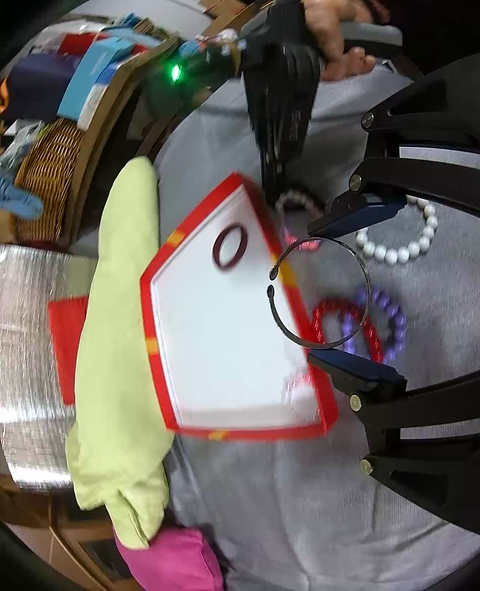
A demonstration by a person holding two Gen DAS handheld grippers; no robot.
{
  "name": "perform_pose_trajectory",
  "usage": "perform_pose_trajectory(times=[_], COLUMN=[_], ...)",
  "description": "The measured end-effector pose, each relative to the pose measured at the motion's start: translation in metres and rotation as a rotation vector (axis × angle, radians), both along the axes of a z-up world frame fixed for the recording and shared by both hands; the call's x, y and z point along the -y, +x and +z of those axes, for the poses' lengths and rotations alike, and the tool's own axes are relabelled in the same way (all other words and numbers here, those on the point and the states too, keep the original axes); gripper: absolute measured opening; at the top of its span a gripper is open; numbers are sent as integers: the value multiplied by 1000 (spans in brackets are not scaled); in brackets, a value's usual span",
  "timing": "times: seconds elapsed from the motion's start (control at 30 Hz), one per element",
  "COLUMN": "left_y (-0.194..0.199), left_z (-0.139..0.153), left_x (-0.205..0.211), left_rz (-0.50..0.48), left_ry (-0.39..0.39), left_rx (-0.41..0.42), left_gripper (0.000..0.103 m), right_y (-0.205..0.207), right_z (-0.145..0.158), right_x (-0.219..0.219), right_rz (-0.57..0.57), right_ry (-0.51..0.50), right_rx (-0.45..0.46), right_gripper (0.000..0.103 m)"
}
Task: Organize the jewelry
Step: 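Lower the silver bangle and black hair tie into the red box, opening both tools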
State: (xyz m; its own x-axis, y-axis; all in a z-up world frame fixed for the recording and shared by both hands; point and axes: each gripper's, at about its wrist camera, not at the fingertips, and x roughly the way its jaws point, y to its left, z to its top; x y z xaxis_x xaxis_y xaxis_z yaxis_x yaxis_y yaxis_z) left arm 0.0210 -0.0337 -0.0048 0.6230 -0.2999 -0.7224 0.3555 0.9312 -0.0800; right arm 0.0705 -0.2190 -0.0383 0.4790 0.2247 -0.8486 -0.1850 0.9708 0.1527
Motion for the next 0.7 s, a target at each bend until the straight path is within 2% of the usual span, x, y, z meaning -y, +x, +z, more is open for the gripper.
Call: perform_pose_trajectory(times=[0.2, 0.37, 0.53, 0.7], left_y=[9, 18, 33, 45], left_z=[6, 8, 8, 9], left_x=[-18, -30, -38, -43], left_rz=[101, 159, 204, 239], left_ry=[-10, -27, -34, -29], left_rx=[37, 39, 45, 66], left_gripper=[63, 63, 63, 63], right_y=[-12, -25, -29, -18], right_z=[36, 70, 79, 73], right_x=[24, 41, 31, 8], right_rz=[-23, -27, -65, -117], right_ry=[147, 309, 353, 295], right_rx=[91, 235, 324, 357], right_gripper=[6, 6, 6, 6])
